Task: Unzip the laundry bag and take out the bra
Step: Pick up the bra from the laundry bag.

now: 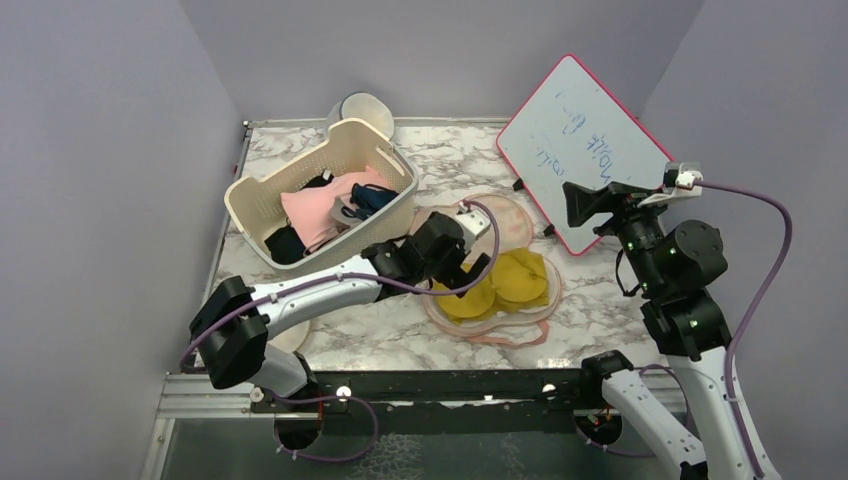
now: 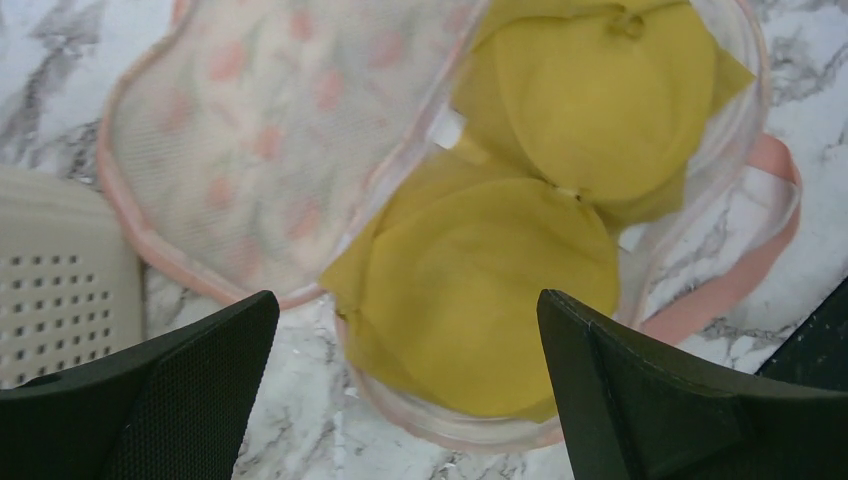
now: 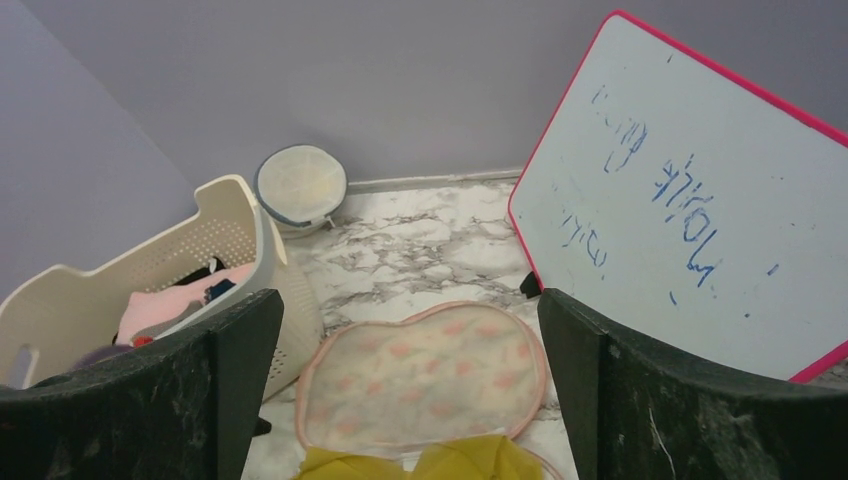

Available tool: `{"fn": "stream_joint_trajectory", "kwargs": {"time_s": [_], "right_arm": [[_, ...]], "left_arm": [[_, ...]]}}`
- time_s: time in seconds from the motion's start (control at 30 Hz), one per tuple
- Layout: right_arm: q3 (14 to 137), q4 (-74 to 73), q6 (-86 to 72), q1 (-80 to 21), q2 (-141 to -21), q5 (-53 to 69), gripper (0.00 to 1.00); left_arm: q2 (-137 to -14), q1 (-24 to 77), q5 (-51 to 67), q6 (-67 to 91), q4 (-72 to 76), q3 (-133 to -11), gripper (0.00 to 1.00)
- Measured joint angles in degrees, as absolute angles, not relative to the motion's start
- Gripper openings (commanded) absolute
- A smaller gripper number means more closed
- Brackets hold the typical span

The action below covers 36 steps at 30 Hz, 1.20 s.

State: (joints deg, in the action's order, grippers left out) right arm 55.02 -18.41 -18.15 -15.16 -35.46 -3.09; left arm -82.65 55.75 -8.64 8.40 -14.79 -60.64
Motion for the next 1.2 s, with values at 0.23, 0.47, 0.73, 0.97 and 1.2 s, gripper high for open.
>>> {"fn": "stream_joint_trajectory", "kwargs": {"time_s": [0.23, 0.47, 0.73, 0.97, 1.2], "right_arm": [[54.9, -18.4, -18.1, -15.2, -36.1, -2.0, 1.0], [54.9, -18.5, -17.4, -15.2, -35.9, -0.6, 1.0], [55.0, -19.7, -16.3, -15.2, -35.9, -0.3, 1.0], [55.0, -19.7, -16.2, -15.2, -35.9, -0.3, 1.0], [55.0, -19.7, -16.2, -15.2, -36.0, -0.3, 1.0]], "left_arm": [[-89.4, 66.6, -10.7, 6.8, -11.9, -61.2, 0.96], [-98.4, 71.1, -16.1, 2.8, -12.2, -65.6, 0.88], [-105.6, 72.4, -19.8, 0.6, -13.5, -68.8, 0.58], [-107.7, 72.8, -21.9, 0.2, -14.5, -70.1, 0.33], [-107.7, 72.8, -22.6, 0.5, -15.6, -70.8, 0.18]]}}
